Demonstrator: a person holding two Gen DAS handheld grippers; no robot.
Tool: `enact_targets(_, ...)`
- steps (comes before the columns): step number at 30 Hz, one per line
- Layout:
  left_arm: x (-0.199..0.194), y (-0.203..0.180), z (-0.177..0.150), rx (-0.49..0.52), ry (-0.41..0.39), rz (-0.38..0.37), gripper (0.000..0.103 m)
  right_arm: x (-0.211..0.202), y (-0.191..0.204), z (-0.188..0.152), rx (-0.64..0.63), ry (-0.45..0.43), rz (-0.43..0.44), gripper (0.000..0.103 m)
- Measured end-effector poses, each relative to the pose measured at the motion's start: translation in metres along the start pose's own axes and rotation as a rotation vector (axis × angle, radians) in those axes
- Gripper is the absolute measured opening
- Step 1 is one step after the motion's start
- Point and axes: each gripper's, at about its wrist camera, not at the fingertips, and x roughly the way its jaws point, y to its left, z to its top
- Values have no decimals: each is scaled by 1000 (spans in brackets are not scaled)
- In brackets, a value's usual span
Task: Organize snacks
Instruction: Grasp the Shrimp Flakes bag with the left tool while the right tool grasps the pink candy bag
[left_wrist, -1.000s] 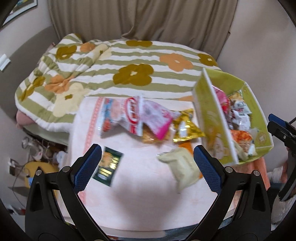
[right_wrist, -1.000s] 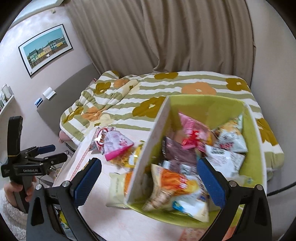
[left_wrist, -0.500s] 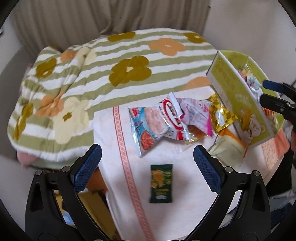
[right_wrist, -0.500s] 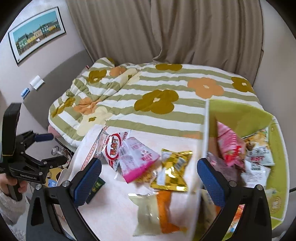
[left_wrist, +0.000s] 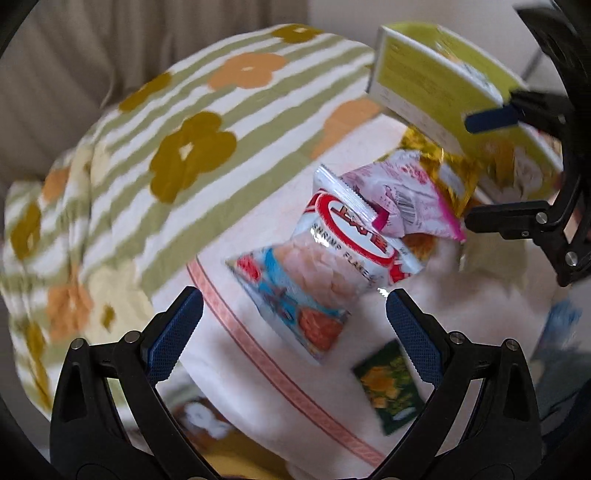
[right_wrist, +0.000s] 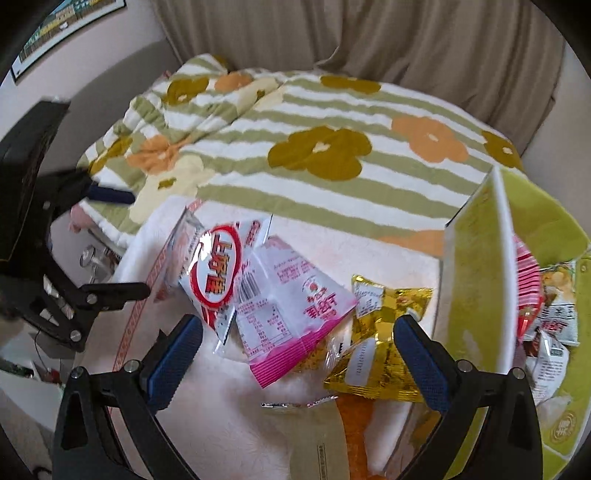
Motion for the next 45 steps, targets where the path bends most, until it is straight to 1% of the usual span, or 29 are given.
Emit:
enact_targets(5, 12, -14, 8, 212, -7, 10, 99, 17, 1, 0, -73, 60, 24, 103)
enact_targets(9, 31, -23, 13, 333, 32, -13, 99, 30, -2, 2, -97, 87, 40, 103)
enact_targets(12, 47, -31, 13, 418, 47, 0, 99, 39, -3, 5, -122, 108, 53, 103)
enact_targets(15, 62, -38, 13, 480, 65, 4, 99, 46, -2, 7, -153, 123, 63, 103)
enact_targets(18, 74, -41, 13, 509, 81, -9, 99, 53, -3, 11, -176, 133, 86, 103)
enact_targets(22, 80, -38, 13, 495, 81, -67, 97, 63, -6, 18, -187, 149, 112, 103)
enact_targets(23, 80, -37, 13, 491, 80, -82, 87, 65, -7, 20, -184, 152, 121, 103)
enact_targets(24, 81, -36, 12, 487, 86, -93, 70, 67, -8, 21, -181, 154, 132, 103)
enact_targets(25, 82, -36, 10, 482, 87, -89, 69, 69, -9, 22, -179, 156, 141, 103)
enact_targets(29, 77, -32, 7, 464, 74, -101, 61, 75, -10, 25, -170, 167, 160, 103)
enact_targets(32, 73, -27, 4, 426, 78, -112, 60, 78, -10, 27, -165, 171, 171, 103)
enact_targets(39, 64, -7, -6, 310, 90, -91, 60, 85, -8, 30, -144, 169, 208, 103)
enact_targets(40, 65, -4, -9, 291, 95, -80, 60, 87, -7, 31, -143, 169, 210, 103)
enact_targets(45, 62, 7, -18, 210, 115, -68, 60, 93, 1, 33, -160, 172, 224, 103)
